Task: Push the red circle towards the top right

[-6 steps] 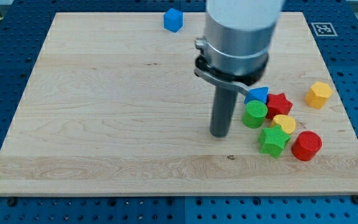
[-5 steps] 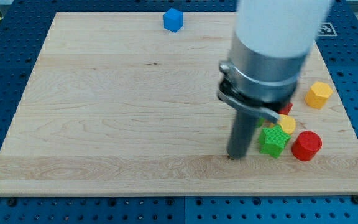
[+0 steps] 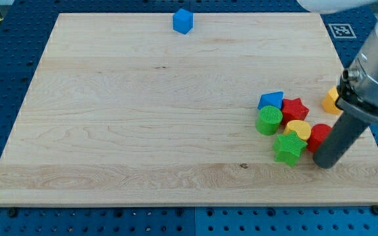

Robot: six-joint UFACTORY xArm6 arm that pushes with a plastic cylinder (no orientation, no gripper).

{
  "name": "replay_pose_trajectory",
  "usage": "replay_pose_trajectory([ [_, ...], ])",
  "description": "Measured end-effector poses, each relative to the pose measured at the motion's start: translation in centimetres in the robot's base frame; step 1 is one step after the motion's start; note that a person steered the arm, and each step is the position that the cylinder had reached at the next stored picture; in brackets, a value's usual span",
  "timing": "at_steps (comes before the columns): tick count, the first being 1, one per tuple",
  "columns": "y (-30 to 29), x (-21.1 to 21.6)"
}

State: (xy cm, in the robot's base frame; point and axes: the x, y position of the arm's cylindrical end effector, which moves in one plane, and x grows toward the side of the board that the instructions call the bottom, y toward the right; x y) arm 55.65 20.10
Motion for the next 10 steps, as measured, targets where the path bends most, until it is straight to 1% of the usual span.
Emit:
replay_pose_trajectory([
  [3,0.7,-7.5],
  [5,3.0,-11.5],
  [8,3.2,-19.2],
  [10,1.7,-20.9],
])
